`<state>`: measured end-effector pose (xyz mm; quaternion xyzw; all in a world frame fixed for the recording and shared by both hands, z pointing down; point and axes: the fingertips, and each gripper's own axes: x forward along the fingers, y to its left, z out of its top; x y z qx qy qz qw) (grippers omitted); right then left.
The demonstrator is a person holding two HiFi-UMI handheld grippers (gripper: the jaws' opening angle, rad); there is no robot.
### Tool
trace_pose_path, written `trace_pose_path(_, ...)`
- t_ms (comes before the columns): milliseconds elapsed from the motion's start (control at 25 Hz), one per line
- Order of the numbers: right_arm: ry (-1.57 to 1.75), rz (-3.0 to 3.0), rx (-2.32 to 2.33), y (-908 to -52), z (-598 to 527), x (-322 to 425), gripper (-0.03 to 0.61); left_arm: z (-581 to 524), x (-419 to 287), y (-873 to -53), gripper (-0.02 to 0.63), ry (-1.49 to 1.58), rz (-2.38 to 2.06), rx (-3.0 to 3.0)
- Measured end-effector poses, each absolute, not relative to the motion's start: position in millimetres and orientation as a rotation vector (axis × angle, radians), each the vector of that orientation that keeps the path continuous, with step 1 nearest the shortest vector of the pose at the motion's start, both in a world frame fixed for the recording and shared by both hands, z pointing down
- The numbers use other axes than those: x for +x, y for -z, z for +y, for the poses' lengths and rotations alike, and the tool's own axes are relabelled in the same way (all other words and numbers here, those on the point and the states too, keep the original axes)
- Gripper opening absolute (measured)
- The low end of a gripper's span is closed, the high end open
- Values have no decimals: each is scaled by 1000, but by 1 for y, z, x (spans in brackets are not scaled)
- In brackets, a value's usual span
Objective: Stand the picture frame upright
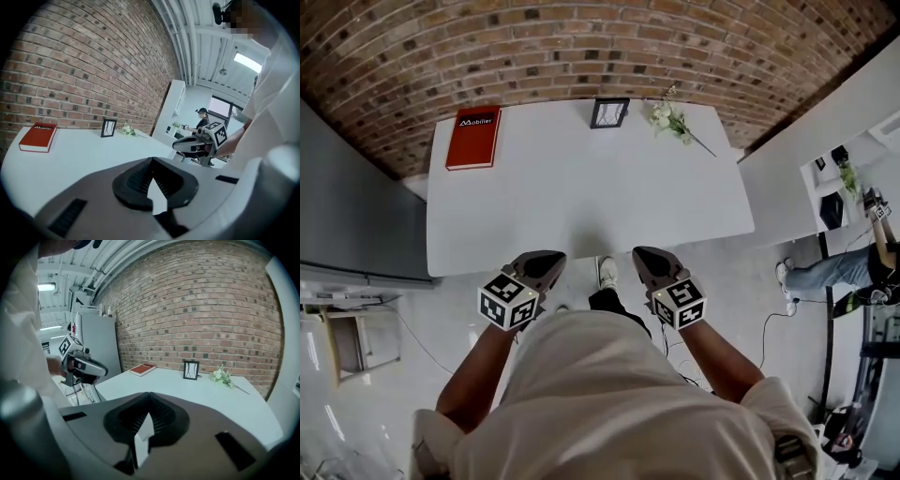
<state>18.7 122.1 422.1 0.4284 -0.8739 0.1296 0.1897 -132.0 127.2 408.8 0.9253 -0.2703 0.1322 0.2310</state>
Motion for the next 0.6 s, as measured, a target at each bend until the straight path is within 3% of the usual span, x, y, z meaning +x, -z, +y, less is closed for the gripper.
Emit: trace_pose_path(600, -379, -2472, 1144, -419, 182, -14, 4, 170, -153, -414, -6, -367, -714, 2531)
